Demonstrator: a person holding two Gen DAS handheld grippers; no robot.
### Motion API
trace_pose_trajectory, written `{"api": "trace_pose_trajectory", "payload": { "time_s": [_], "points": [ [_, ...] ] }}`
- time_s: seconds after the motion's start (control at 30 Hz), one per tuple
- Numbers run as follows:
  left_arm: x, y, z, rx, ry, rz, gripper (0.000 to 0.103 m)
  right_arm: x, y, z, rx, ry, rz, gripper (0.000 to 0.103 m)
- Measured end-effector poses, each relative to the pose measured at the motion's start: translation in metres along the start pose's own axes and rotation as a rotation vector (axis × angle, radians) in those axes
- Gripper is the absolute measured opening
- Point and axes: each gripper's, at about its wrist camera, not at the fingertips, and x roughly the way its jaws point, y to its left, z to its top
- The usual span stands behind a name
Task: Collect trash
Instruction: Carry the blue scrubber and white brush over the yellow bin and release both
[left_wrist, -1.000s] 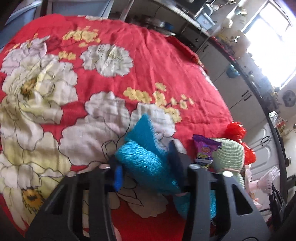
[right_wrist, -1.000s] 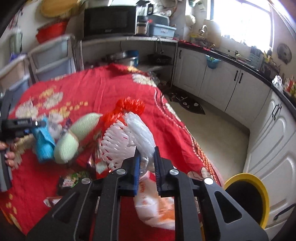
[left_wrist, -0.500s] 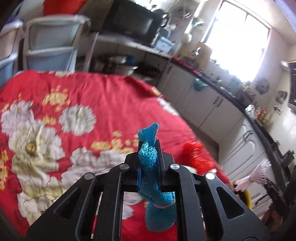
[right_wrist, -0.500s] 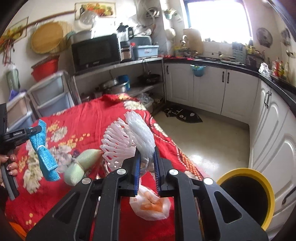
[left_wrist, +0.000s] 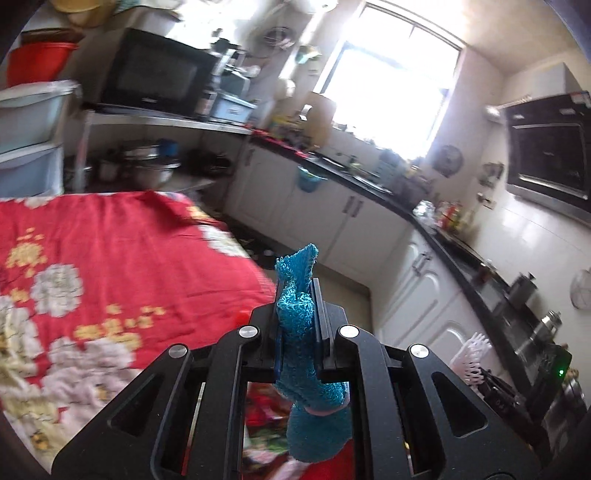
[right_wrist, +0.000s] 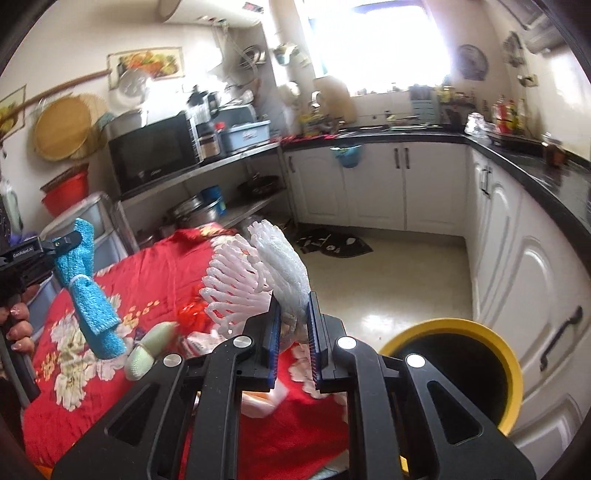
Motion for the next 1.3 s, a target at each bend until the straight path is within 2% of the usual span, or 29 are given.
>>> {"api": "trace_pose_trajectory", "payload": {
  "time_s": [0.43,0.73,1.2,1.27,1.3],
  "points": [
    [0.078,-0.123,-0.035,0.109,0.082,-0.202,0.007,-0.047,-0.083,-0.022,0.201,-0.091,-0.137,0.013],
    [0.142,-0.196,-0.072,0.224,0.132,-0.244,0.007,-0.053,-0.125,-0.045,0.287,-0.102,-0.208,0.013],
    [0.212,-0.238,-0.119,0.317,0.205,-0.280,0.010,0.000,-0.172,-0.084,0.395,-0.001,-0.243,0.017],
    [0.220,-0.239,-0.124,0.314,0.224,-0.281,0.014,0.008,-0.176,-0.087,0.404,0.012,-0.250,0.023],
    [0.222,-0.238,-0.126,0.313,0.233,-0.282,0.023,0.010,-0.177,-0.087,0.403,0.018,-0.257,0.028]
  ]
}}
